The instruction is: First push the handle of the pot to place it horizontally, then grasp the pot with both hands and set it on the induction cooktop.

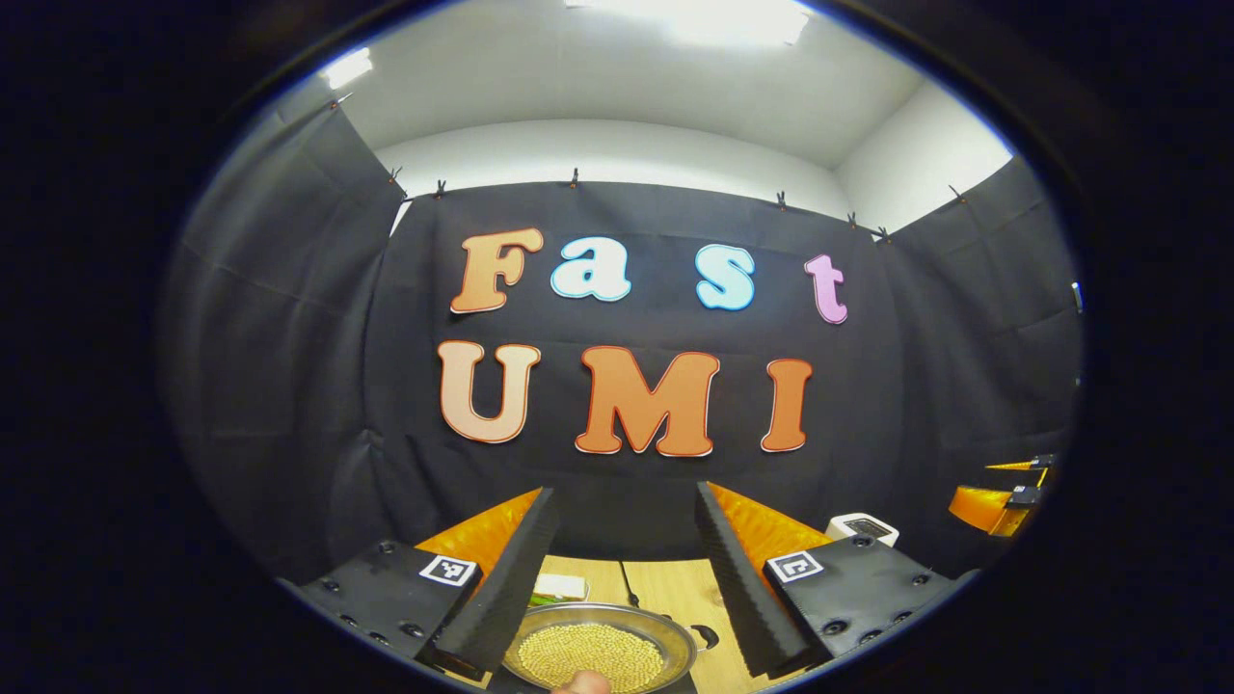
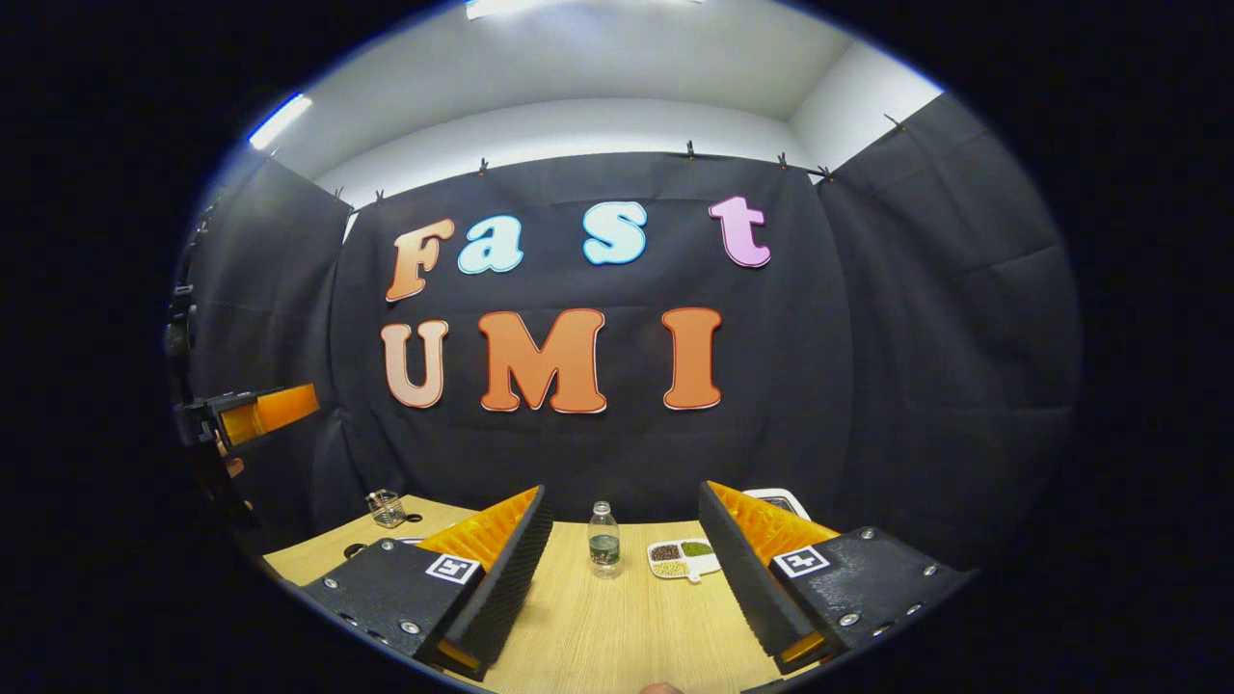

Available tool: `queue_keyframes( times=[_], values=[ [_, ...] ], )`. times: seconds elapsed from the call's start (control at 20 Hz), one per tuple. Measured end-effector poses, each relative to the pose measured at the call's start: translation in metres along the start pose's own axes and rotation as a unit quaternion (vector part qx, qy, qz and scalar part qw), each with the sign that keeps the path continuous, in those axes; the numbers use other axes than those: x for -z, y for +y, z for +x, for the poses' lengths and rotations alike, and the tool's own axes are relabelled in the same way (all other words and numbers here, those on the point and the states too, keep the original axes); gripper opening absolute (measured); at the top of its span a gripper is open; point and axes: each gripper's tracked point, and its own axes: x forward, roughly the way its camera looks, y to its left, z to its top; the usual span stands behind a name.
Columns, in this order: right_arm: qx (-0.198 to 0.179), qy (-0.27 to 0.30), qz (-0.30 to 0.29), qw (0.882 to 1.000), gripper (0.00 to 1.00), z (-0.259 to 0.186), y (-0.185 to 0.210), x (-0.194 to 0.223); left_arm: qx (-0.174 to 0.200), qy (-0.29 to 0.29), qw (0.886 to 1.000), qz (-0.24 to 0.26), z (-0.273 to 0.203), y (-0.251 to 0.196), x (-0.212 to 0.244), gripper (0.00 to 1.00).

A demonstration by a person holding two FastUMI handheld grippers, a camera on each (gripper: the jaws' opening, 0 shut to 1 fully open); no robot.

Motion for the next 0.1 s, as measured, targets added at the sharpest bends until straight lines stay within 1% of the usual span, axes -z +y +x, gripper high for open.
queue_keyframes(
  times=[0.1],
  values=[
    [0.0, -0.003, -0.004, 1.0, 0.95, -0.002, -0.0015, -0.0024, 0.007, 0.002, 1.0, -0.002, -0.0017, -0.0041, 0.0006, 0.9]
  ],
)
